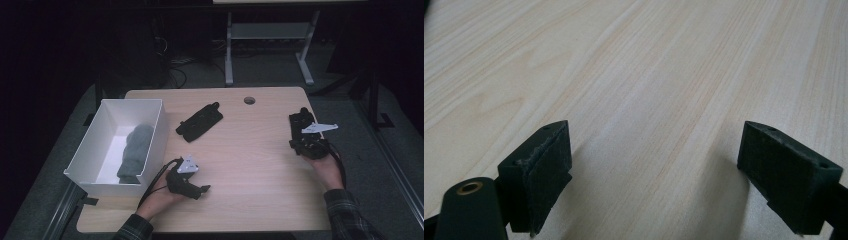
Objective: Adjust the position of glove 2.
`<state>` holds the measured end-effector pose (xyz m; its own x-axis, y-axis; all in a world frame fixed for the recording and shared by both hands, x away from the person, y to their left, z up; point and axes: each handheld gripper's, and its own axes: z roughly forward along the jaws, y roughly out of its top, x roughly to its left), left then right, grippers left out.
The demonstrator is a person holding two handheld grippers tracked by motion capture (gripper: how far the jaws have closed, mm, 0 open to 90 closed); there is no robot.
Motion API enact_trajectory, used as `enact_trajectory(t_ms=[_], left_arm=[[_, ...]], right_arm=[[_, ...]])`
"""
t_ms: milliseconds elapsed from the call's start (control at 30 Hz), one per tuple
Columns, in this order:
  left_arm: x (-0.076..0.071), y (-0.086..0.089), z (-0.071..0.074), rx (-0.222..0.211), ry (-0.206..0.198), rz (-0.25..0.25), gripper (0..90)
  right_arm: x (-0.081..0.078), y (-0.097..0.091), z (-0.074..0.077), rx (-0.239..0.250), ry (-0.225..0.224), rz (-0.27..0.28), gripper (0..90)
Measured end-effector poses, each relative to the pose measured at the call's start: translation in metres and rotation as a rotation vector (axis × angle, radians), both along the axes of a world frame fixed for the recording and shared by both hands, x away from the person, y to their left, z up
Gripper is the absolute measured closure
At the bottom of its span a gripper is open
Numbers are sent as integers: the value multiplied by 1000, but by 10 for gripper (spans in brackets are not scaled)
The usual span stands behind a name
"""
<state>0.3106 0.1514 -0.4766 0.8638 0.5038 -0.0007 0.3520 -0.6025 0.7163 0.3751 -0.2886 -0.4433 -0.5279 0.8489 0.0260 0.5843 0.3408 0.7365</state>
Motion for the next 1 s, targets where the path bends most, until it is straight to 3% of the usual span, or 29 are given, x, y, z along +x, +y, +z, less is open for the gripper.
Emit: enact_trajectory(t_ms=[267,533,800,1000], left_arm=[[-1,0,0,-5,0,-2,127],[-1,0,0,-1,0,-7,126],[0,-2,0,0,1,-6,125],[0,-2,0,-1,1,-5,125]], right_arm=[[5,-25,-8,-32,34,-60,900],[10,-28,-23,-65,90,-68,900],[7,-12,-21,-70,115,24,900],[1,10,-19,-72,132,128,900]])
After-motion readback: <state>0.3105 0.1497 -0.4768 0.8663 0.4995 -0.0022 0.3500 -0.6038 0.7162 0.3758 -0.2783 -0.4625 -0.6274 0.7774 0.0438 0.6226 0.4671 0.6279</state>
